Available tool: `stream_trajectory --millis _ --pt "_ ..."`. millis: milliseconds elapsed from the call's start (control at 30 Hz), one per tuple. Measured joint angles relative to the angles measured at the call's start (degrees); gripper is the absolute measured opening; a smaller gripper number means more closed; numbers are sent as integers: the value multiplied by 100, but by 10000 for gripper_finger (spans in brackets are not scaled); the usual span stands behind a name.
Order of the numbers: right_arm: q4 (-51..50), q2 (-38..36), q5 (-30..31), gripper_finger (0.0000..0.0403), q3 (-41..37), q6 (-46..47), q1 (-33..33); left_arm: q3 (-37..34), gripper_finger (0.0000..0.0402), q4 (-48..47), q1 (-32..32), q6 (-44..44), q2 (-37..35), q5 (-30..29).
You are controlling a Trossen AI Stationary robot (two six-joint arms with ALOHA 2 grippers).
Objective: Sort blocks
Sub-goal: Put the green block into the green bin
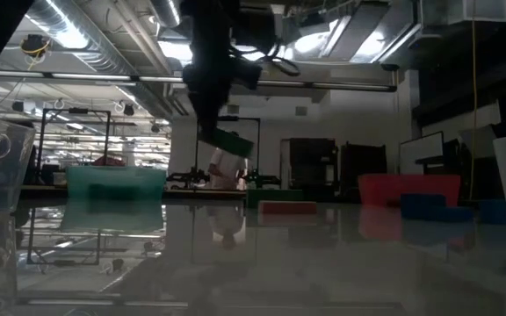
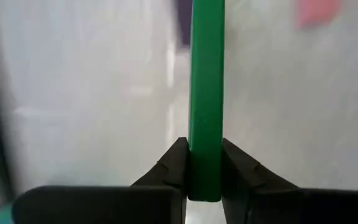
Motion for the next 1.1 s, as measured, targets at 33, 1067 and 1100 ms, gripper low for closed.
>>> stream_trajectory --millis 33,1067,1100 --pt "-121 0 6 253 0 -1 -93 104 44 -274 97 101 0 -96" --pt "-1458 0 -2140 253 -629 -6945 -4608 -1166 94 -1493 3950 -313 -994 -442" --pt "-1446 0 -2306 253 -629 -7288 -4685 -1250 99 -1441 4004 -313 -994 -444"
